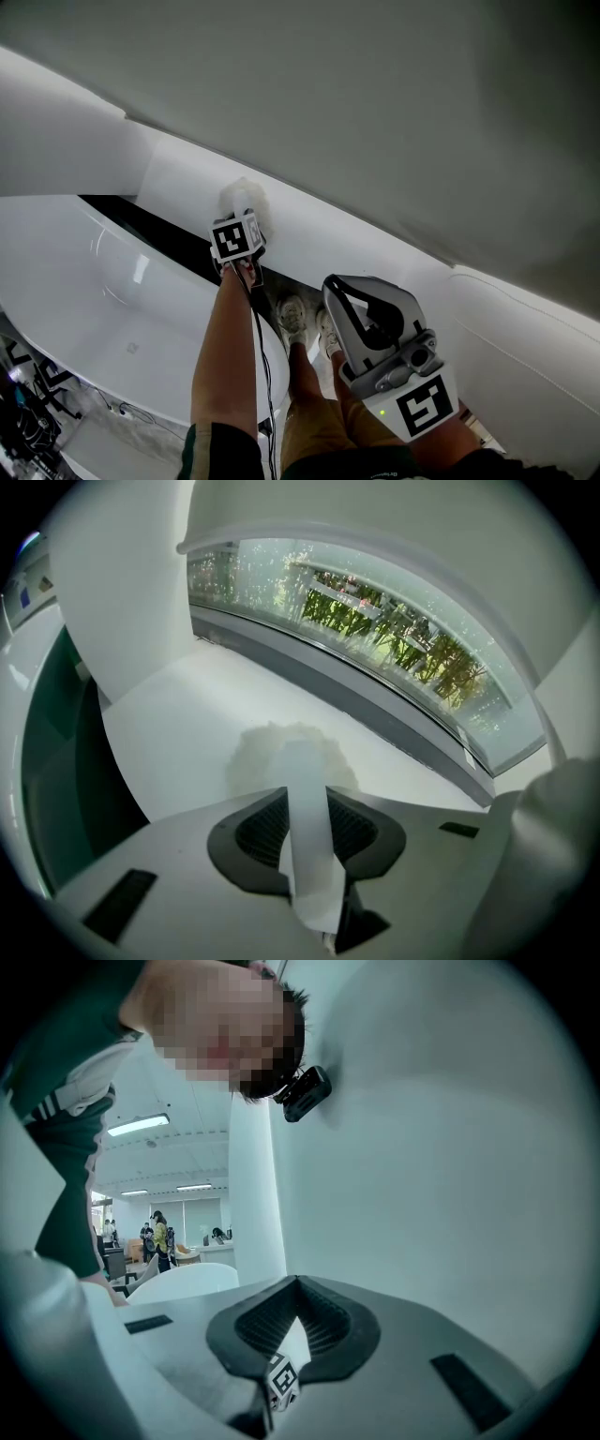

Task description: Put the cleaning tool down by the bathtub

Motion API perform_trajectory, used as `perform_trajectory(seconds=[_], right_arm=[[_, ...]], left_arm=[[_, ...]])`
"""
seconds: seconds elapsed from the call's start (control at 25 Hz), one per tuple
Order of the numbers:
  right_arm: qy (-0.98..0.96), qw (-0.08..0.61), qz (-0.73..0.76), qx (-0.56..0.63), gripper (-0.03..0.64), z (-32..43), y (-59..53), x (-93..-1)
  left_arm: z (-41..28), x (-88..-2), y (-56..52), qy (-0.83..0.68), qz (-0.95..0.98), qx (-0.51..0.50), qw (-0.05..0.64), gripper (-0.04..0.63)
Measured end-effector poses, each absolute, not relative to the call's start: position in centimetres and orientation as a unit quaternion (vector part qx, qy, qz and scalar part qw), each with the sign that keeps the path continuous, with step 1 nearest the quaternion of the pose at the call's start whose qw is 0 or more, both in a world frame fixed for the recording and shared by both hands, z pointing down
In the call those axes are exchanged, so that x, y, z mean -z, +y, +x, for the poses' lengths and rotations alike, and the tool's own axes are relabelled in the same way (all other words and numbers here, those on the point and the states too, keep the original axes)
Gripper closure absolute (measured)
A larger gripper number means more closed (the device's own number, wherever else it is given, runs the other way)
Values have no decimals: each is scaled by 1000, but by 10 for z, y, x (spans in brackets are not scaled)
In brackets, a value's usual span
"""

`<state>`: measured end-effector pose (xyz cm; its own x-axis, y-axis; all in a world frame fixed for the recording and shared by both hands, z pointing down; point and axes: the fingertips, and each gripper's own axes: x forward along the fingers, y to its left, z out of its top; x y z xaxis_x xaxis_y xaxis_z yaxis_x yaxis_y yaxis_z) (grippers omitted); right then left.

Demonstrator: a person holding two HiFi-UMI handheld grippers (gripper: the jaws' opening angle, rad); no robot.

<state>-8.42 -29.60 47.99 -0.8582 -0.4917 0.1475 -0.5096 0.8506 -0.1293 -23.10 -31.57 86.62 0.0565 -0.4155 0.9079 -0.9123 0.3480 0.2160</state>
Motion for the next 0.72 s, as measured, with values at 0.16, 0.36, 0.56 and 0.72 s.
perform_trajectory(seconds=[0.16, 0.36, 0.56, 0.72], right_arm=[[-959, 55, 264, -83, 600, -84, -297, -480], [-957, 59, 271, -84, 601, -83, -299, -481], [-957, 60, 272, -85, 601, -82, -299, -483], [-958, 60, 267, -85, 601, -83, -298, -485]], left_arm=[[-227, -860, -321, -634, 534, -243, 504, 440], [-224, -849, -324, -636, 546, -232, 493, 371], [-230, -839, -329, -643, 553, -236, 475, 370], [-230, -836, -327, -638, 557, -247, 471, 371]])
